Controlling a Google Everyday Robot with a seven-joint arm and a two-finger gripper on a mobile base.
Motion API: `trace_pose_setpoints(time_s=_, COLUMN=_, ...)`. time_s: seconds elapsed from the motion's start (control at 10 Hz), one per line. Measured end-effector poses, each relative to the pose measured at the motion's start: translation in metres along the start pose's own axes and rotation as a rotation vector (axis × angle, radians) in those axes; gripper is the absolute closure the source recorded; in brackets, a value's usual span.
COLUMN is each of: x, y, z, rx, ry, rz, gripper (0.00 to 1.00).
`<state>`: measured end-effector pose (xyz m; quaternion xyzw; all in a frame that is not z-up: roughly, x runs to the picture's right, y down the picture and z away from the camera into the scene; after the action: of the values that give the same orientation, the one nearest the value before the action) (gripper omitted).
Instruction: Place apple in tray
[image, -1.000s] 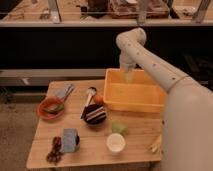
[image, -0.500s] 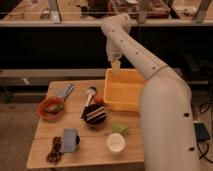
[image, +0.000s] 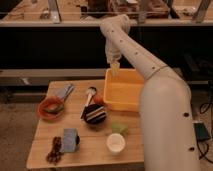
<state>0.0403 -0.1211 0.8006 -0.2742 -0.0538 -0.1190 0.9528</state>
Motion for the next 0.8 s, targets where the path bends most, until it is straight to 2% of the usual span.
trace_pose_setpoints(time_s=0.4, x=-0.035, y=0.033, z=0.004, rx=-0.043, ry=-0.064, rz=-0.01, gripper=0.37)
trace_pose_setpoints(time_s=0.7, x=-0.069, y=0.047, z=0.029, rx=-0.056, ry=-0.121, rz=-0.025, gripper=0.37)
trace_pose_setpoints(time_s=0.8, x=-0.079, y=0.052, z=0.041, rx=-0.054, ry=-0.127, rz=-0.045, gripper=0.37)
